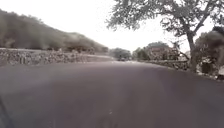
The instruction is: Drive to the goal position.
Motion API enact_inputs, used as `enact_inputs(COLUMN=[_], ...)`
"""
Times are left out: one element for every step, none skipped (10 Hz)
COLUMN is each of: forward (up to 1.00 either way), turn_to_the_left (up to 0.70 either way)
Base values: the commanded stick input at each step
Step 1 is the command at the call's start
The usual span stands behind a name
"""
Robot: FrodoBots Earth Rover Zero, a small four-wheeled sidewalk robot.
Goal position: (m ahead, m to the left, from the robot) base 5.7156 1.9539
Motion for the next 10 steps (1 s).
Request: enact_inputs(forward=[0.7,0.7,0.7,0.7,0.7,0.7,0.7,0.7,0.7,0.7], turn_to_the_left=[-0.11,-0.22,-0.27,-0.03,0.0,0.0,0.0,0.0,0.0,0.0])
